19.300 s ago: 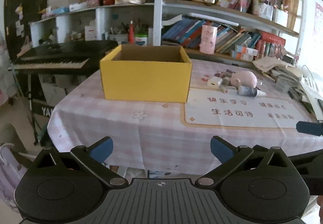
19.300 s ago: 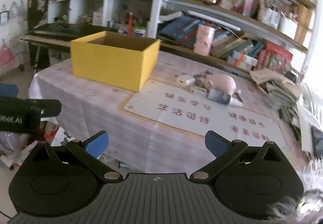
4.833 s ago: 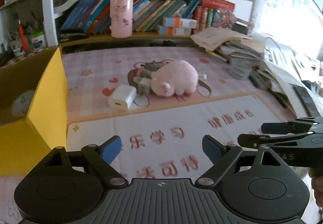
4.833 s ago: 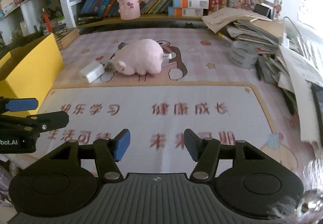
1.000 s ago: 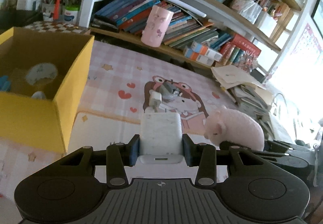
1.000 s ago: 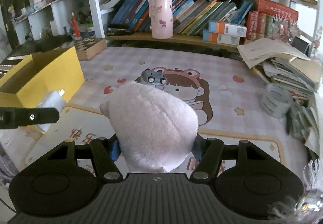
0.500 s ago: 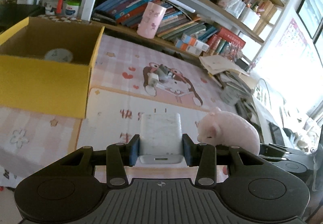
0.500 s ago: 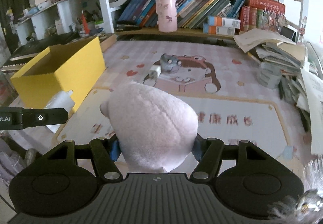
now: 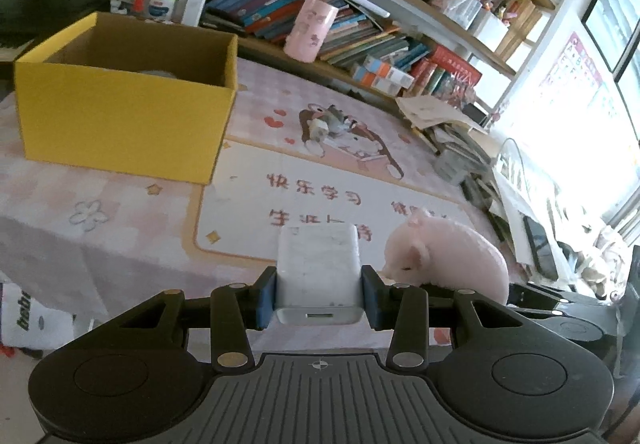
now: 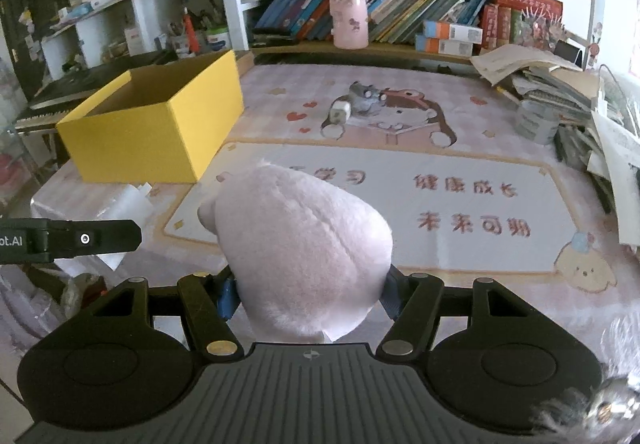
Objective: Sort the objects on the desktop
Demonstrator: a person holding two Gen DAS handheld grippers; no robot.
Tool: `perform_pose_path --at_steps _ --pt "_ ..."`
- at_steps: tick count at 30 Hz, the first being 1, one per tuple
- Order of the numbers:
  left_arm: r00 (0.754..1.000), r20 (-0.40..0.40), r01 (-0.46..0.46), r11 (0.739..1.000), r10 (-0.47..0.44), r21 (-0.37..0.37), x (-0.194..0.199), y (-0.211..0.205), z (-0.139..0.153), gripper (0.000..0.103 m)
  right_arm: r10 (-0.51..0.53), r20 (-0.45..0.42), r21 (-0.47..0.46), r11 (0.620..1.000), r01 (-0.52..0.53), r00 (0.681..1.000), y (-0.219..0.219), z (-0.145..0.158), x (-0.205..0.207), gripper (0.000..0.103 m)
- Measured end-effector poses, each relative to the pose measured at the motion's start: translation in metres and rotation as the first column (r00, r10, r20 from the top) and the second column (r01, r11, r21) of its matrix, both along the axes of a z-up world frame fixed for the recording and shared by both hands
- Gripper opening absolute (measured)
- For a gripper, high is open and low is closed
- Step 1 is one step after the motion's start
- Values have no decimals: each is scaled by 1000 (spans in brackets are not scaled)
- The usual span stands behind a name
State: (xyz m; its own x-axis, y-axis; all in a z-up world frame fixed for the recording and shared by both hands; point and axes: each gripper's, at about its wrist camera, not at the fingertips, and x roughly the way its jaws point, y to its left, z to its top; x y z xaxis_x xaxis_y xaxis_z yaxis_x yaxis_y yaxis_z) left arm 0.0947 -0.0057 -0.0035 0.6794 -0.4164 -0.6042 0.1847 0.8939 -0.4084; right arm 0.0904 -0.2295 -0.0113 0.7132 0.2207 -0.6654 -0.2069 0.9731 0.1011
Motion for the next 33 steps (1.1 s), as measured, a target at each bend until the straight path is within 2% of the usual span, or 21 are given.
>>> perform_pose_path --at_steps 12,24,33 --pt "995 -6 -97 995 97 -1 -37 42 -3 42 132 -9 -2 991 -132 991 50 -2 -18 62" --pt "974 8 -224 974 225 -29 -59 81 -1 42 270 7 -19 963 -270 963 95 4 -19 62" --pt "962 24 -269 962 270 -40 -69 99 -1 42 317 18 -20 948 -317 948 116 8 -18 62"
